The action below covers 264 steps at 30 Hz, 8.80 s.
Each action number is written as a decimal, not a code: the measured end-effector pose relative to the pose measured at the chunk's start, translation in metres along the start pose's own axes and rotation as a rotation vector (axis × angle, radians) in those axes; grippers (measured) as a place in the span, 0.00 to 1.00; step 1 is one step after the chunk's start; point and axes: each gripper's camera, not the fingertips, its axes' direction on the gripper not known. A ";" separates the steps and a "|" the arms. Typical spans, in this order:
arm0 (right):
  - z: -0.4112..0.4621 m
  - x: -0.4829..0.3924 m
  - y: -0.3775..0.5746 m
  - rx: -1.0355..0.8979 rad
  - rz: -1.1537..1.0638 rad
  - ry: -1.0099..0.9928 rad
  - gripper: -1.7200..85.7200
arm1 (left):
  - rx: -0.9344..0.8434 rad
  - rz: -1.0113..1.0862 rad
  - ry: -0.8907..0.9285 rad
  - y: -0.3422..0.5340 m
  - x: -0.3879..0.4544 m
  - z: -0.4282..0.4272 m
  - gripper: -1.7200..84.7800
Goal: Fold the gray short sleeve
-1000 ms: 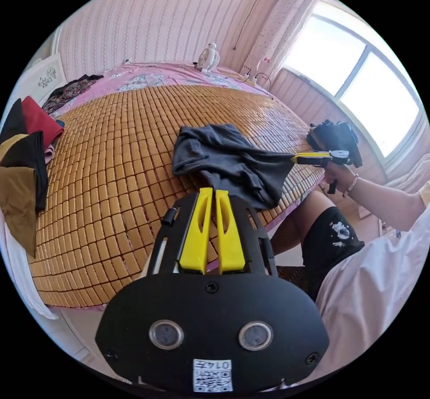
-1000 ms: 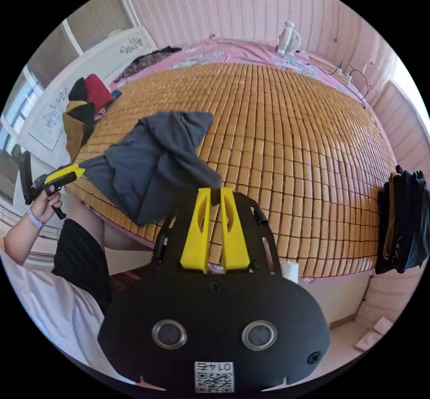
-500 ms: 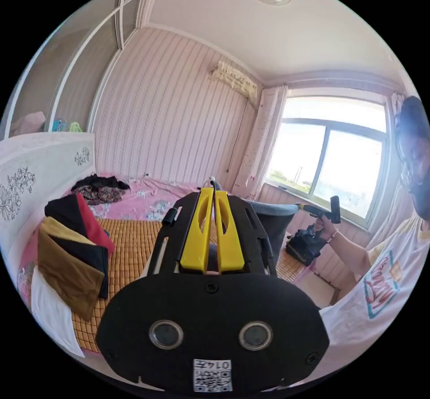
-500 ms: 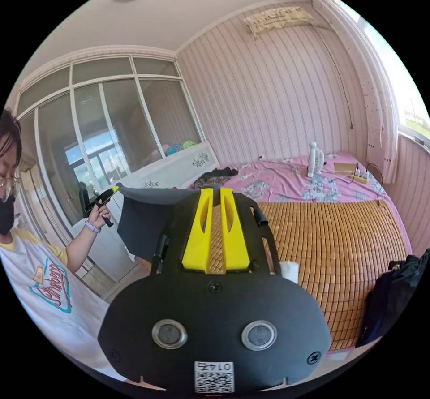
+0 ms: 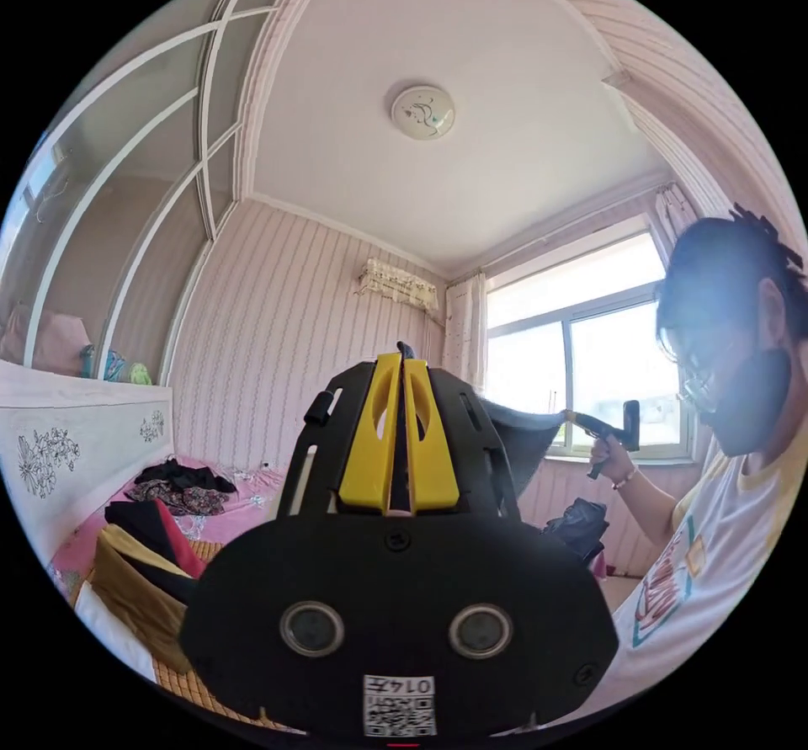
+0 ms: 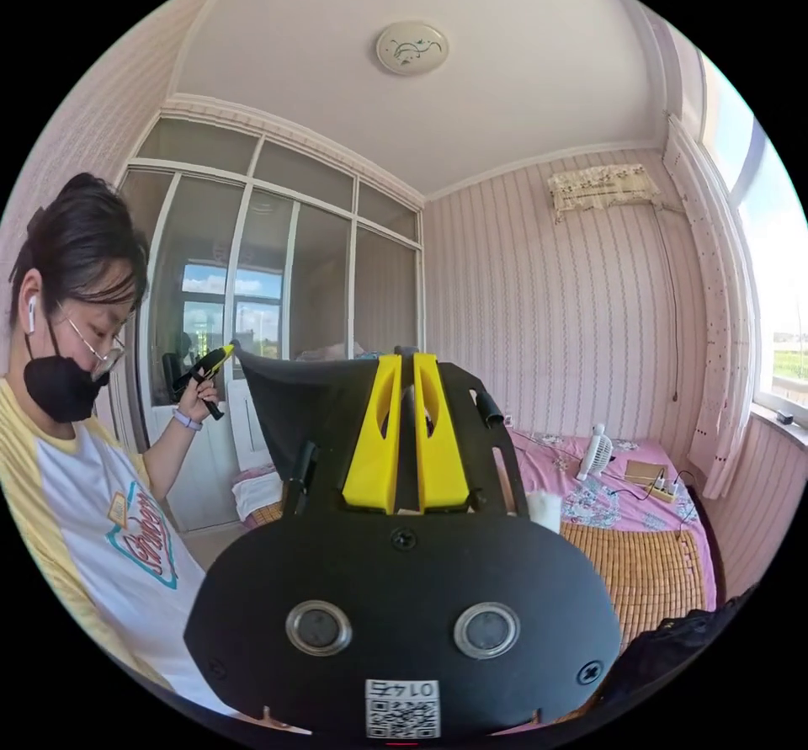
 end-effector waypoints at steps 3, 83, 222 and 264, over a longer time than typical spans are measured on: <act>-0.031 -0.016 -0.021 0.055 -0.044 -0.048 0.04 | 0.057 0.073 0.021 -0.015 0.015 -0.023 0.01; 0.157 0.307 0.482 -0.963 1.178 0.327 0.03 | -1.486 -0.484 -0.381 0.523 -0.097 0.287 0.01; 0.154 0.042 0.434 -0.805 0.386 0.497 0.01 | -0.992 -0.254 -0.151 0.486 0.033 0.238 0.01; 0.512 0.141 0.469 -1.140 0.243 -0.151 0.06 | -1.241 -0.518 -0.286 0.464 -0.048 0.407 0.01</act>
